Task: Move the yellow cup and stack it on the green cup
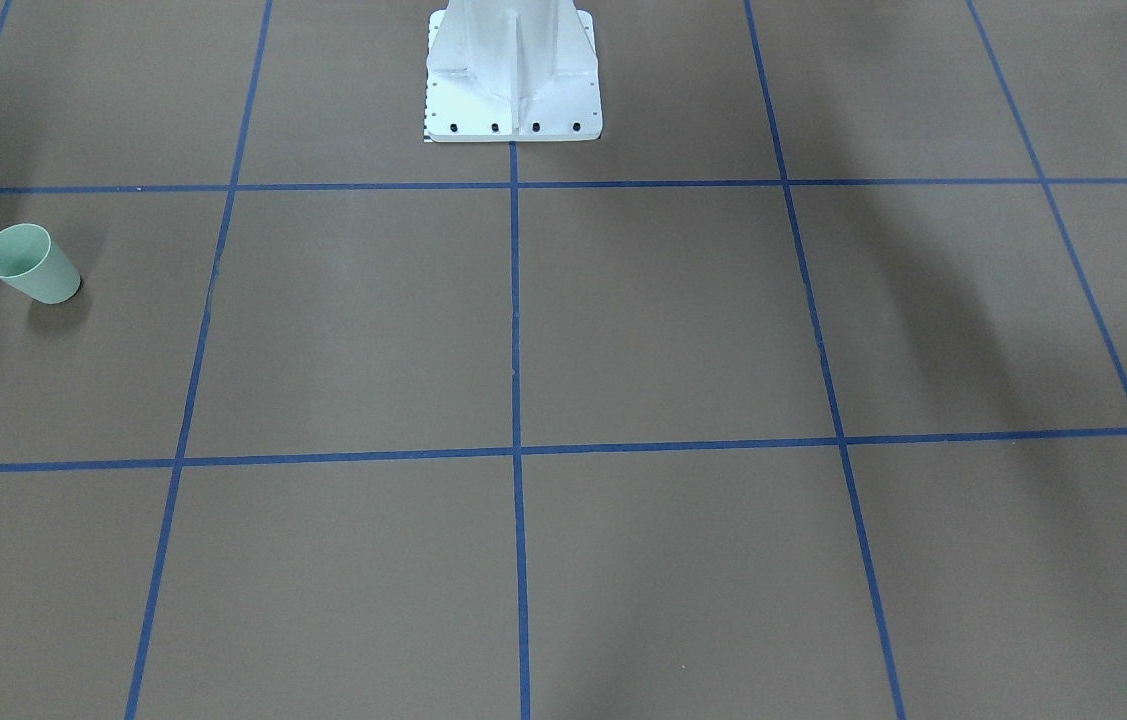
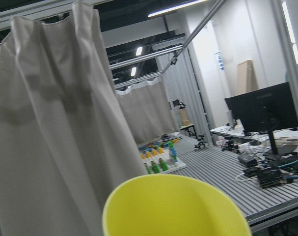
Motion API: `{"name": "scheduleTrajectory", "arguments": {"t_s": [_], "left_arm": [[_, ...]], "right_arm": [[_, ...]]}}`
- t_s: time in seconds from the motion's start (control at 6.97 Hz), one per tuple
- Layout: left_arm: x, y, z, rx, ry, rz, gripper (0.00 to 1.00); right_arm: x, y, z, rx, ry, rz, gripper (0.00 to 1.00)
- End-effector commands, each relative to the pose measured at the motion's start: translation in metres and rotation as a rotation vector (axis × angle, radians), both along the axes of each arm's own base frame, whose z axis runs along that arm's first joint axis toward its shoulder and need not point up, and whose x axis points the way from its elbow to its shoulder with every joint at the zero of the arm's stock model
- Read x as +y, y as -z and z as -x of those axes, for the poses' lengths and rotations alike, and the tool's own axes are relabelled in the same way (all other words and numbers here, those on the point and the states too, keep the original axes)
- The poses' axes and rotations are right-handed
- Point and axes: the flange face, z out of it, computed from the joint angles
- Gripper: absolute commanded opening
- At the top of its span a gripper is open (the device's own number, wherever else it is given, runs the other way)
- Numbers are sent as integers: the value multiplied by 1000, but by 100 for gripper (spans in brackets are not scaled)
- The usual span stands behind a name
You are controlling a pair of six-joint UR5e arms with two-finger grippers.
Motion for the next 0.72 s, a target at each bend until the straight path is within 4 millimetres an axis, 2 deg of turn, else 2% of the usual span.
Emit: {"name": "scheduleTrajectory", "arguments": {"t_s": [0.0,0.14,0.29,0.43,0.57], "left_arm": [[-8,51,38,-90,-214,-79,13],[-15,71,46,-54,-306,-129,13],[-31,90,50,5,-422,-188,14],[-48,115,52,45,-513,-251,14],[-57,146,46,73,-577,-323,11]], "right_arm": [[0,0,0,-2,-6,-16,100],[0,0,0,-2,-6,-16,100],[1,-3,-1,-1,-6,-10,100],[0,-1,0,-2,-6,-14,100],[-2,5,0,-3,-6,-27,100]]}}
